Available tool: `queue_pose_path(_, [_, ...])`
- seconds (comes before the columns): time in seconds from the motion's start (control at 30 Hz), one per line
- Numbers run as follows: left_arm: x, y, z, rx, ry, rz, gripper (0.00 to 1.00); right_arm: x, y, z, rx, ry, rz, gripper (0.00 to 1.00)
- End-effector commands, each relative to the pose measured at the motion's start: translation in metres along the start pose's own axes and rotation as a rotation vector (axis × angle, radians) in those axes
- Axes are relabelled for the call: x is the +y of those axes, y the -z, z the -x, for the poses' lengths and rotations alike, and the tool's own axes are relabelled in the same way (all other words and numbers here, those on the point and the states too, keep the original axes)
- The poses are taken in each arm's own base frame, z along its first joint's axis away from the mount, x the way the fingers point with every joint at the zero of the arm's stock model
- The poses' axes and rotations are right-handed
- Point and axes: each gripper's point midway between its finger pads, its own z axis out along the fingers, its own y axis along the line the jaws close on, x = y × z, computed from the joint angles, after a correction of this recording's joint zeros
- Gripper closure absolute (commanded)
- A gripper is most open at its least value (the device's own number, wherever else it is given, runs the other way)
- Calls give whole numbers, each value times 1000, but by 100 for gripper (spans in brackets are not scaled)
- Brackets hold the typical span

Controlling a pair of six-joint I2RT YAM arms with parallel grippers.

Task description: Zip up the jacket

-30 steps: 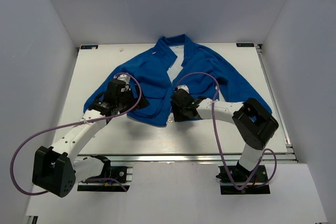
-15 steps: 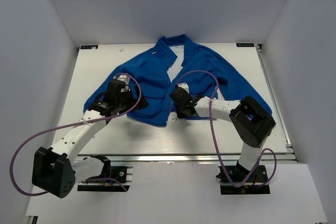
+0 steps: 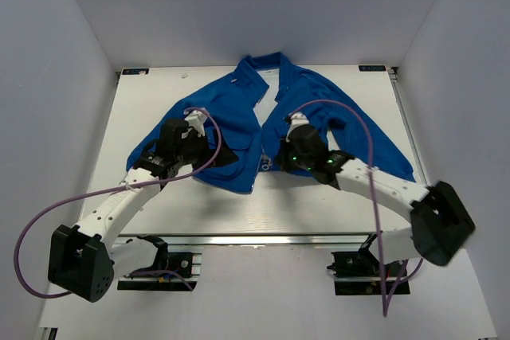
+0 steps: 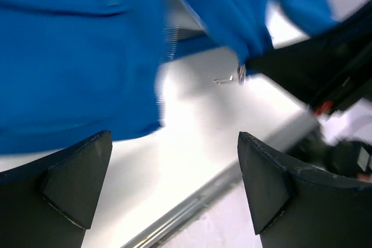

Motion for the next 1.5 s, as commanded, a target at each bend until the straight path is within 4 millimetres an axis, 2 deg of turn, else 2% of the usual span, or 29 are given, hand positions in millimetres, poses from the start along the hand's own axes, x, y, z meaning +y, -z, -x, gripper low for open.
queue_pose_path(0.0, [-49,12,6,-17,-104,-274,2,28,32,56,-235,3,223,100])
queue_pose_path(0.03, [-66,16,6,-14,-138,-375,2,33,36,57,-250,7,276,100])
queue_pose_path(0.13, [-88,17,2,-17,-196,-504,2,38,54,68,-290,9,312,100])
queue_pose_path(0.3, [-103,3,14,-54,-260,-534,2,35,62,72,-291,-3,286,100])
queue_pose_path(0.43, [-121,-14,9,-24,-265,-563,4,38,66,67,-284,-5,311,100])
queue_pose_path(0.5, [-122,-28,12,-22,-248,-556,10,37,67,63,-280,-5,318,100])
queue_pose_path(0.7, [-137,-44,27,-56,-162,-638,18,31,77,46,-272,-8,325,100])
queue_pose_path(0.73, [-137,-53,24,-30,-133,-645,19,32,82,47,-286,-7,332,100])
queue_pose_path(0.8, [-144,-55,27,-35,-124,-700,24,30,83,46,-288,-11,329,100])
queue_pose_path(0.83, [-143,-61,20,2,-112,-724,27,29,85,44,-285,-14,324,100])
queue_pose_path(1.0, [-156,-73,13,54,-91,-774,31,28,87,43,-288,-18,321,100])
queue_pose_path(1.07, [-162,-76,8,68,-105,-780,32,27,88,44,-290,-20,316,100])
queue_pose_path(1.2, [-167,-75,11,53,-108,-794,39,27,89,41,-281,-19,322,100])
queue_pose_path(1.23, [-167,-75,12,50,-103,-797,44,27,88,37,-270,-22,320,100])
queue_pose_path(1.33, [-172,-74,14,47,-111,-812,70,25,86,29,-241,-39,317,100])
queue_pose_path(1.37, [-173,-73,14,47,-116,-820,81,23,85,26,-231,-49,311,100])
queue_pose_path(1.47, [-175,-71,13,47,-125,-832,100,18,87,20,-224,-72,290,100])
